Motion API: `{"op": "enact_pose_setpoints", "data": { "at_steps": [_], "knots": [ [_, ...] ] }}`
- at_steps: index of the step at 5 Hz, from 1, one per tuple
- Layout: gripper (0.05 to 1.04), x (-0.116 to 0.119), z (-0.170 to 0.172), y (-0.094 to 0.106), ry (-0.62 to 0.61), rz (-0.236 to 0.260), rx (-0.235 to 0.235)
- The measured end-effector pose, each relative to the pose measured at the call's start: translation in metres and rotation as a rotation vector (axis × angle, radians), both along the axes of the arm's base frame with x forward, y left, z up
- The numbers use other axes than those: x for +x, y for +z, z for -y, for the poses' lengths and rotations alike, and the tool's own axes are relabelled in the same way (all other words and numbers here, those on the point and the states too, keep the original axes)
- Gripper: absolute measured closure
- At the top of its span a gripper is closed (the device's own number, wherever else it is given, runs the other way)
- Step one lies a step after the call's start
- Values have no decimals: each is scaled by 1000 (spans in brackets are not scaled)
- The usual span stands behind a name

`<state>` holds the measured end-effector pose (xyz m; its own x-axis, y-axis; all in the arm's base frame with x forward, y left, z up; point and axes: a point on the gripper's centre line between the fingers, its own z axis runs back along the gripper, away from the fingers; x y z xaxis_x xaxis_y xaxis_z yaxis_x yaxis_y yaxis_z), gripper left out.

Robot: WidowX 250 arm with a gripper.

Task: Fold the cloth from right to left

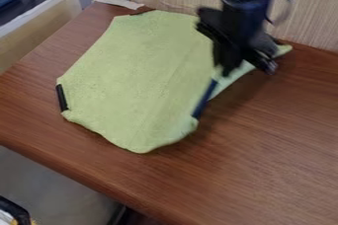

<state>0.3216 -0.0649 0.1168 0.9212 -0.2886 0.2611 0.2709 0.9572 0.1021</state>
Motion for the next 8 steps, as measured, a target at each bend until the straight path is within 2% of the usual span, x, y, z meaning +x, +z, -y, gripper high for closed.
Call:
{"op": "enact_pose_setpoints", "data": {
  "at_steps": [1,2,3,4,5,6,7,8],
  "knots": [
    [1024,9,-43,5,92,7,-41],
    [1025,17,-95,8,206,22,-44],
    [1025,17,-129,-11,275,-22,-59],
    [999,18,-147,-37,304,-74,-72],
    [846,16,-154,-54,318,-118,-87],
    [586,15,-156,-54,332,-119,-80],
    [273,13,-155,-52,333,-127,-66],
    [81,12,-156,-32,331,-80,-51]
  ]
}}
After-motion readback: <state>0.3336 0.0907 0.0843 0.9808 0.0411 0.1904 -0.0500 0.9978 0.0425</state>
